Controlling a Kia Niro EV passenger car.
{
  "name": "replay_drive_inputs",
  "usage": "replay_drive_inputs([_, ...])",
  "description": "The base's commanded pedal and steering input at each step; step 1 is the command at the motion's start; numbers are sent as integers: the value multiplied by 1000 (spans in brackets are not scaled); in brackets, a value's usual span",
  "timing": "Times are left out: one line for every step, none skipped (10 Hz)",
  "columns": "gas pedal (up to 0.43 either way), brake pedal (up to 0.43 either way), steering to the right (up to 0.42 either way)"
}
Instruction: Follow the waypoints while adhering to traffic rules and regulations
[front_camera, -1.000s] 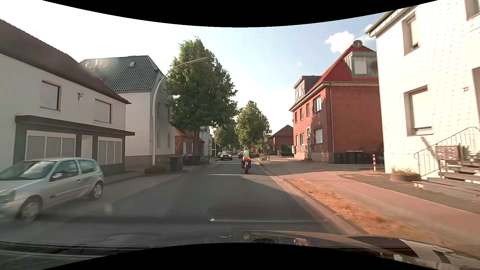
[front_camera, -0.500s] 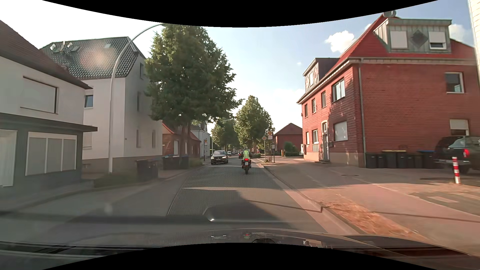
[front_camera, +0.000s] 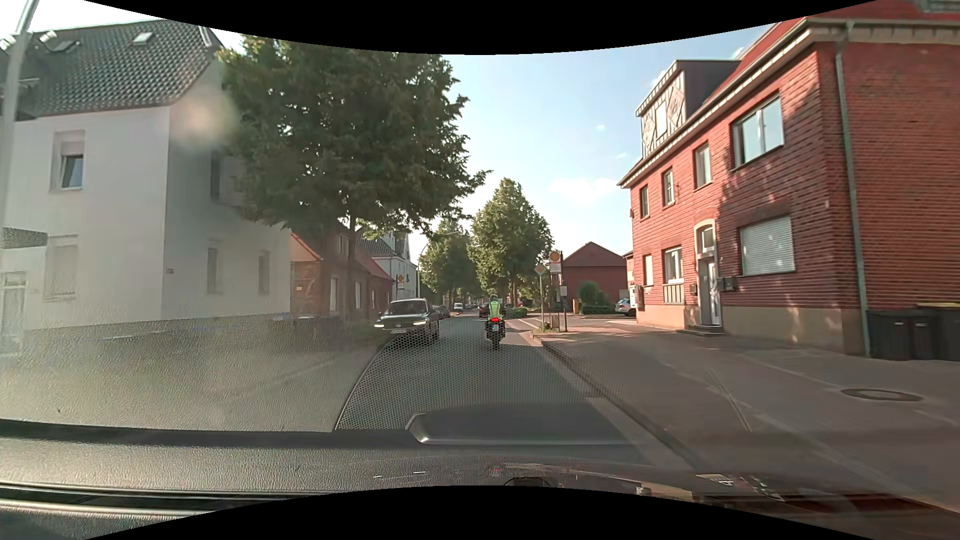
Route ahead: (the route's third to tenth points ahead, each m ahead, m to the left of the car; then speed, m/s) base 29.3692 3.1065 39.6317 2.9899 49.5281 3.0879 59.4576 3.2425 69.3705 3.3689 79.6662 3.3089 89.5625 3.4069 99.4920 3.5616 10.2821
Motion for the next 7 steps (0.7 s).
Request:
replay_drive_inputs([157, 0, -4])
replay_drive_inputs([150, 0, -4])
replay_drive_inputs([150, 0, -4])
replay_drive_inputs([150, 0, -4])
replay_drive_inputs([150, 0, -4])
replay_drive_inputs([150, 0, -2])
replay_drive_inputs([150, 0, -3])
